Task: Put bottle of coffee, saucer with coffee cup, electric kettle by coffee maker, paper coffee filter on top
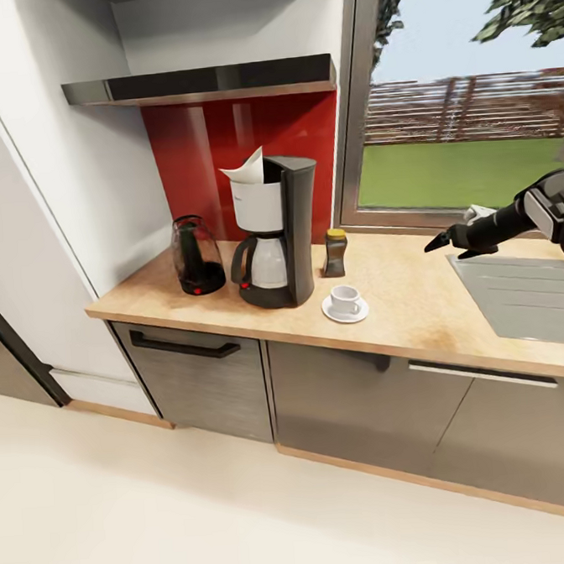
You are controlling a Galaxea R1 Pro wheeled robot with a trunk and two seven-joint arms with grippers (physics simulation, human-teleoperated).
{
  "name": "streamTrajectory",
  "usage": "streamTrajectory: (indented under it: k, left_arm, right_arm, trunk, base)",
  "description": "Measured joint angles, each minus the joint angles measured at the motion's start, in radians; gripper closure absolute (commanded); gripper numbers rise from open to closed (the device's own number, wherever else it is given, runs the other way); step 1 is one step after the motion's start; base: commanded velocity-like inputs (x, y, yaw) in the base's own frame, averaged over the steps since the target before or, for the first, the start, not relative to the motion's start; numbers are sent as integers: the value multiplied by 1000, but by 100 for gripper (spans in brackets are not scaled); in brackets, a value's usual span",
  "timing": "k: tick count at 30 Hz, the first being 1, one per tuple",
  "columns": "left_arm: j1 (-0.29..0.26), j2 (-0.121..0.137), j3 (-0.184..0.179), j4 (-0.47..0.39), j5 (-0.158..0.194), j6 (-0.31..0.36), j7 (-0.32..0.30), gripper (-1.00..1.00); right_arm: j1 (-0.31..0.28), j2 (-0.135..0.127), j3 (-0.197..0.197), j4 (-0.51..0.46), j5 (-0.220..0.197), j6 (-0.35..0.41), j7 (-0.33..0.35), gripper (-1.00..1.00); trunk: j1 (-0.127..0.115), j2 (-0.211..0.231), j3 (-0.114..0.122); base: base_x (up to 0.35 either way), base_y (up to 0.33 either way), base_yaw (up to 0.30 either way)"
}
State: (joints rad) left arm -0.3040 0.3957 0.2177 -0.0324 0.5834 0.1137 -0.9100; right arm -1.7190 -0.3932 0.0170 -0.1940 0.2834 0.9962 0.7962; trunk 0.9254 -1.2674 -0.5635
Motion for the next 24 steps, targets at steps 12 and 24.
streamTrajectory:
  k: [12,24]
  left_arm:
    - [0,0,0,0,0,0,0,-100]
    - [0,-3,-2,0,0,-1,3,-100]
  right_arm:
    - [76,-4,-1,0,-7,-158,187,-100]
    - [402,-54,-2,-5,-166,-605,758,-100]
  trunk:
    - [0,0,0]
    - [0,0,0]
  base:
    - [-5,0,0]
    - [-15,0,0]
